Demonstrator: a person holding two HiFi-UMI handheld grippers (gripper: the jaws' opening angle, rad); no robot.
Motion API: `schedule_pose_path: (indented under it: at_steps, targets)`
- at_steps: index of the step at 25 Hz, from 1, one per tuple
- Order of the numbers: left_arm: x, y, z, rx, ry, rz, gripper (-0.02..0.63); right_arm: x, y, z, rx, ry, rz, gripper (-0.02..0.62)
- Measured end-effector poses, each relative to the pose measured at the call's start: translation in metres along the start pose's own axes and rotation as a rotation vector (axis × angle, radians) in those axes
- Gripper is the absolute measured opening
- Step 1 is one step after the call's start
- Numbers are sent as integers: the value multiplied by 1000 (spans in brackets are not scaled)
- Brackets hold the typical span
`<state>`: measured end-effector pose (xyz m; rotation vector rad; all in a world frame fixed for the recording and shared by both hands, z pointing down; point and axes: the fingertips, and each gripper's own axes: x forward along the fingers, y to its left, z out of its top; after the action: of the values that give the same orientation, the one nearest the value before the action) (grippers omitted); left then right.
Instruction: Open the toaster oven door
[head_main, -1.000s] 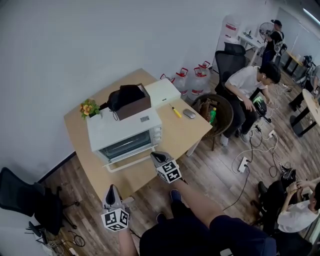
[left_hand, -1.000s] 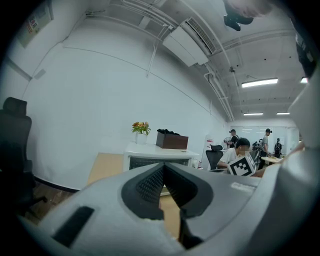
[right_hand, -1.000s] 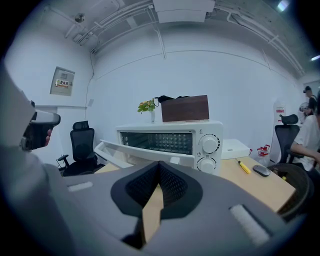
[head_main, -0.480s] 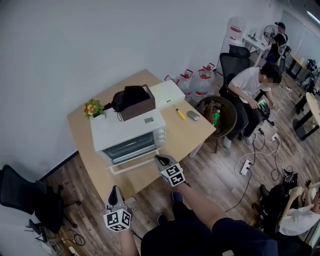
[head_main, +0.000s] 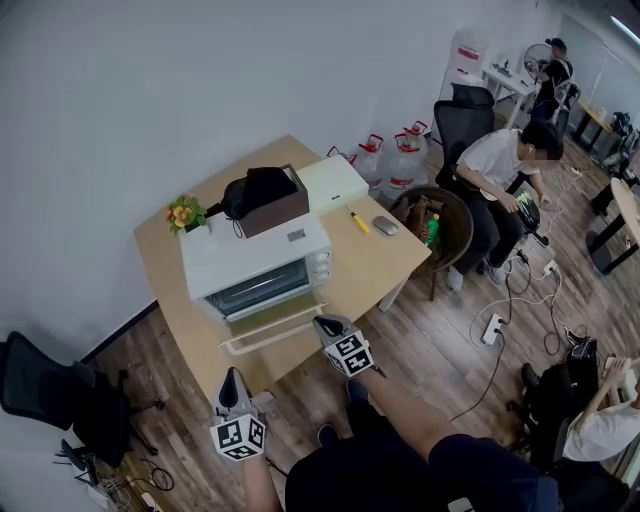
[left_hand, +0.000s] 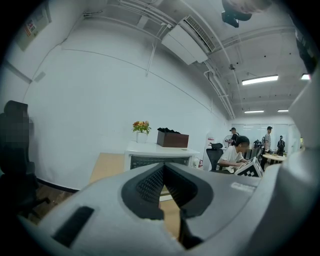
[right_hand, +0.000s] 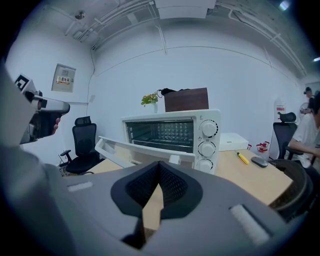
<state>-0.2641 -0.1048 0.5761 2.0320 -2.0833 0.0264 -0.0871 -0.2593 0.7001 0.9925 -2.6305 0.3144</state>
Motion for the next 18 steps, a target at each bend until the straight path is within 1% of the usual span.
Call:
schedule_pose_path:
  at_steps: [5,9,13,18]
  targets:
    - [-3,3,0,-5,-3,6,-5,-3,4,-15,23,22,-2,11]
    - [-3,1,2,-1,-6,5,-5,-4,5,-23,17,46,7,11]
    - [-4,-2,0,-5,-3,4,-5,-8,6,-35,76,58,9,11]
    - [-4,0,-1,-11,0,15,-5,-9,9,-52,99,97,23,11]
